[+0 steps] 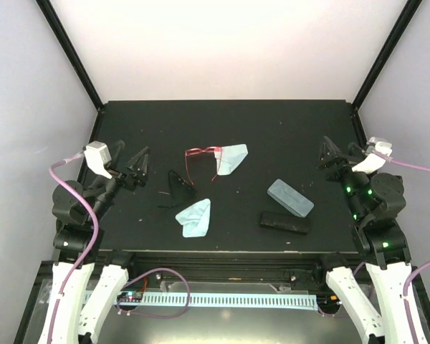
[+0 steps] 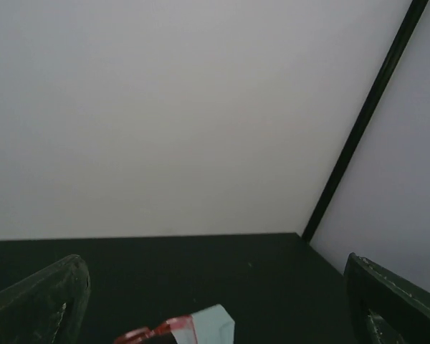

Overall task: Organize the sunglasses
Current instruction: Move the sunglasses case at the center of the board.

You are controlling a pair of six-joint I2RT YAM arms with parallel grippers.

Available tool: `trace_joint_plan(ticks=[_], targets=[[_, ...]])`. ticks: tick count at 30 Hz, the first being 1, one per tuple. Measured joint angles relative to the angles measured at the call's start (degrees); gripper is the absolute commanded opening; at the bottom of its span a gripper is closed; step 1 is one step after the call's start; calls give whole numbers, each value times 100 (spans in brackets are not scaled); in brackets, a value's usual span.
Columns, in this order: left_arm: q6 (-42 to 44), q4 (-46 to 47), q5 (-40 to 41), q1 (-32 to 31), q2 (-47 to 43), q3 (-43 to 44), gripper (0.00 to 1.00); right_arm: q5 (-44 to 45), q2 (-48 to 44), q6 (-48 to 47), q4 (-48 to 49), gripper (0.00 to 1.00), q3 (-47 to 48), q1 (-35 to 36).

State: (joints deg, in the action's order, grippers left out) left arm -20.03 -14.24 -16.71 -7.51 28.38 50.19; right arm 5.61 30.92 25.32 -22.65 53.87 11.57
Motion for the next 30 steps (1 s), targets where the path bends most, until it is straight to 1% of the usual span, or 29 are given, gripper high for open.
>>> trace_joint_plan(ticks=[4, 8, 11, 14, 17, 22, 25, 30], targets=[[-229, 20, -367, 120, -151, -339, 98, -466, 197, 87, -61, 95, -66, -186], [-426, 179, -807, 192, -387, -734, 99, -887, 496, 256, -46, 96, -332, -291], [-516, 393, -1075, 212, -492, -1029, 99, -970, 824, 409, -72, 96, -581, -328], [-597, 664, -1322, 229, -509, -1346, 99, -857, 1246, 570, -188, 98, -793, -348], [-664, 916, -1545, 240, -466, -1622, 99, -481, 1784, 839, -437, 100, -1029, -365], [-680, 1169, -1832, 258, -234, -1705, 99, 144, 2406, 1412, -765, 100, -1432, -380], [-649, 1259, -2041, 258, -90, -1705, 99, 245, 2608, 1759, -730, 100, -1735, -391], [-619, 1268, -2253, 262, 46, -1705, 99, 149, 2857, 2225, -363, 100, -2288, -396]])
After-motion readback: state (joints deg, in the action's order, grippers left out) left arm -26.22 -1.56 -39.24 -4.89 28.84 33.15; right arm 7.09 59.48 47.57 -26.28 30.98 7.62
